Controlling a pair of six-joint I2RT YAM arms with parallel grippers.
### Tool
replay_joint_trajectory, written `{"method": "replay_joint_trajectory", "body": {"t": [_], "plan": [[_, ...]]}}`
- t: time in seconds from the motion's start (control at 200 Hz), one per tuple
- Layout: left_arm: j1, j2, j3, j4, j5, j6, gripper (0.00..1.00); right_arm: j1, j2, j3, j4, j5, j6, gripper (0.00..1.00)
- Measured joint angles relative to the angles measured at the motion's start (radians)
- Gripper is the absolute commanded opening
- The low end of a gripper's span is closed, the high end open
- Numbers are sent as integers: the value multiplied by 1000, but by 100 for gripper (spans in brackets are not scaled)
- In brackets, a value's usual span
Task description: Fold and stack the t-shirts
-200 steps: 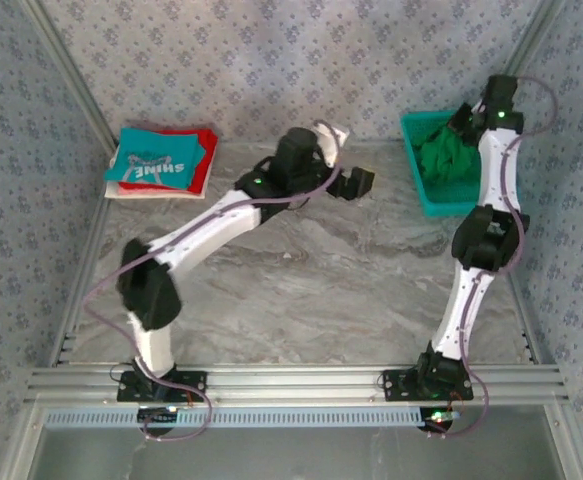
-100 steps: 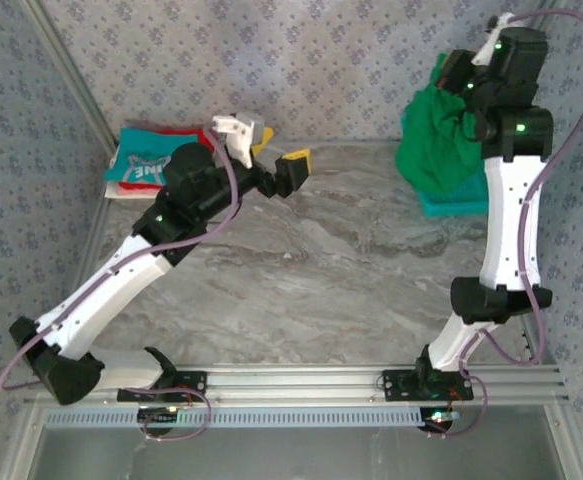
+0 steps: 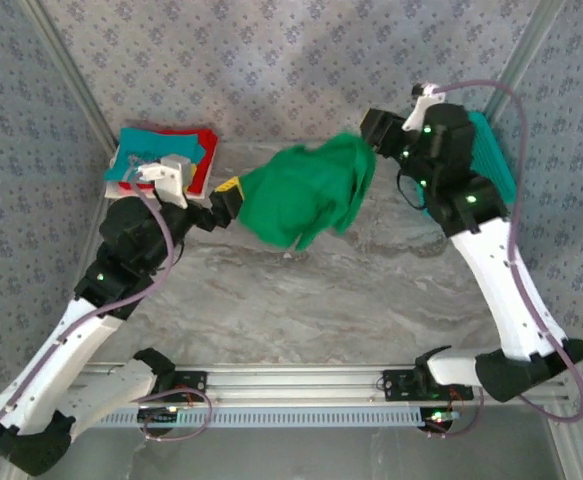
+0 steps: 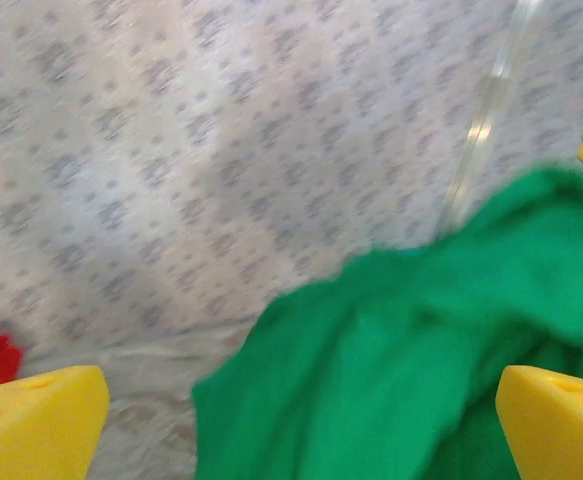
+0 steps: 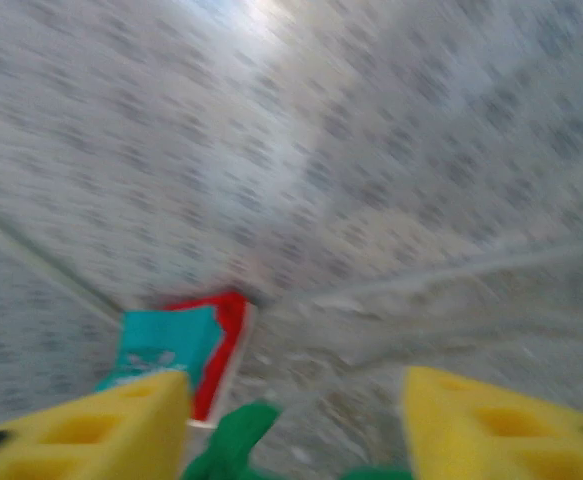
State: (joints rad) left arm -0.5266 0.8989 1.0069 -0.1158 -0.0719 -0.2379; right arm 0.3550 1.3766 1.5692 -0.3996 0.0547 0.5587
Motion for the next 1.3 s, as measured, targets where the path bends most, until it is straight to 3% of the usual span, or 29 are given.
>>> {"method": "replay_joint_trajectory", "body": {"t": [0.18,0.41,0.735,0.939,1.109,1.234,1.299], "plan": [[68,159,-122,-94,37,-65,98,-72,186,-162,0,-18,4,87],[75,99,-332,-198,31,-193,97,1,116,-346,-31,-108,-74,82],[101,40,-492,-230,11,-307,96,134,68,-689,35,-164,-96,84],[224,109,-525,-174,23,-347,87,142,85,-717,106,-176,-96,80],[270,213,-528,-88,35,-340,85,150,166,-715,171,-200,-103,55],[312,332,-510,-36,58,-328,81,156,219,-696,186,-206,-104,46],[328,397,-483,-14,64,-322,81,159,229,-679,187,-205,-111,46]]}}
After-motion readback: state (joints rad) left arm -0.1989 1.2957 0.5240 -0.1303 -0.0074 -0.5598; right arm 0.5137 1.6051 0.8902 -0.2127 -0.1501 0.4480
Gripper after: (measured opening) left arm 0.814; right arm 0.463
